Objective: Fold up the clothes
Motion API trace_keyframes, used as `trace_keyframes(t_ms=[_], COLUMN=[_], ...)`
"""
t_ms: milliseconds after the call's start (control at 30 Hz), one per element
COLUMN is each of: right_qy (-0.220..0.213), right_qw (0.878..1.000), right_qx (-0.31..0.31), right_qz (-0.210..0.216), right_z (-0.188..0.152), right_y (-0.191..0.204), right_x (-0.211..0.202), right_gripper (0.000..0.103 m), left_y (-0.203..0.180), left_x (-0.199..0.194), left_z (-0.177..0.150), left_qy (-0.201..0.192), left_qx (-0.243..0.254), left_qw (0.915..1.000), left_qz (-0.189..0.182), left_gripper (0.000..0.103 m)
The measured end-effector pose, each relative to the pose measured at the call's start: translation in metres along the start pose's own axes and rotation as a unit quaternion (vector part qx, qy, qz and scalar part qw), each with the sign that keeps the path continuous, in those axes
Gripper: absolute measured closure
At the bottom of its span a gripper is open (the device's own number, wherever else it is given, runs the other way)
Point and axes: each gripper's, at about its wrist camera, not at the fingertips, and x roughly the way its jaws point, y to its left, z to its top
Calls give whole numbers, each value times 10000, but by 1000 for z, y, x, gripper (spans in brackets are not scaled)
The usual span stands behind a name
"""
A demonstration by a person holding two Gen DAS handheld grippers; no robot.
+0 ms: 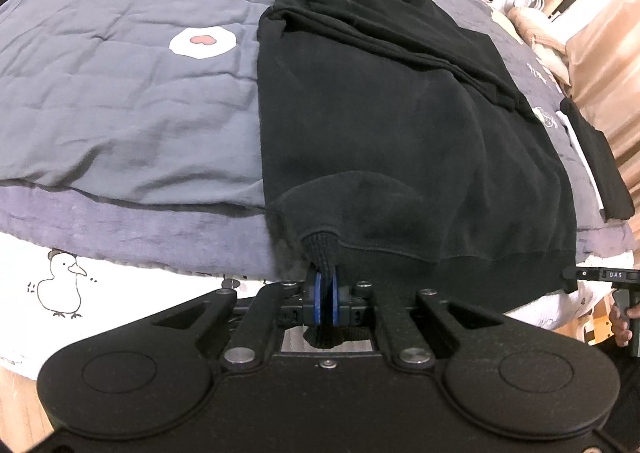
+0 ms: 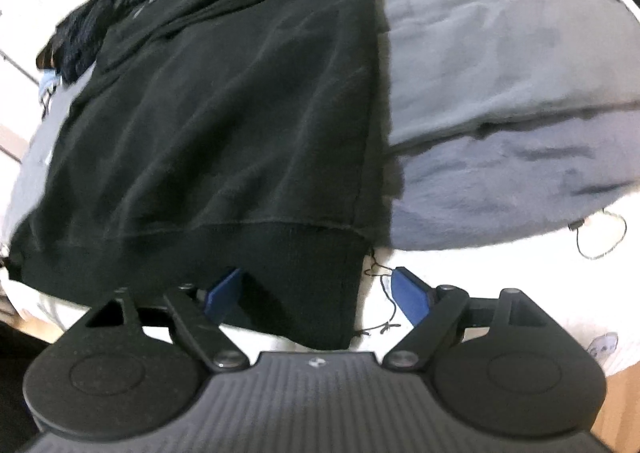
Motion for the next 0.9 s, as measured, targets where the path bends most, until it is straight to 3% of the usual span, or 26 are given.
trace_keyframes(t_ms=[33, 67, 100, 233, 400, 567, 700, 800, 900], right_qy=[-44, -86, -114, -268, -790, -1104, -767, -145, 416], right_qw=[9999, 9998, 9998, 9983, 9879, 9852, 9951, 9992, 9944], right_qx=[-102, -170, -166, 388, 898, 637, -5, -369, -799], right_qz=[-4, 4, 4, 347, 986, 1143, 631, 92, -551], right_z=[-1, 0, 1, 4, 2, 13, 19, 22, 17], right_y=[3, 5, 5, -8, -20, -7, 5, 0, 0], right_x=[1, 0, 0, -9, -58, -116, -124, -88, -51], right_gripper=[35, 61, 73, 90, 95, 95, 95, 95, 93], left_y=[-1, -1, -2, -4, -6, -18, -26, -27, -35], left_x=[1, 2, 2, 6, -9, -27, -17, -1, 12], left_z=[0, -1, -1, -3, -3, -4, -9, -10, -14], left_qy=[8, 16, 24, 56, -40, -112, 118, 336, 535], left_qx=[14, 28, 42, 97, 112, 279, 511, 557, 895], left_qw=[10000, 10000, 10000, 9999, 9998, 9990, 9986, 9978, 9932], left_qz=[6, 12, 18, 42, -180, -320, -55, 108, 517], left_gripper=[98, 98, 98, 98, 98, 98, 97, 96, 88])
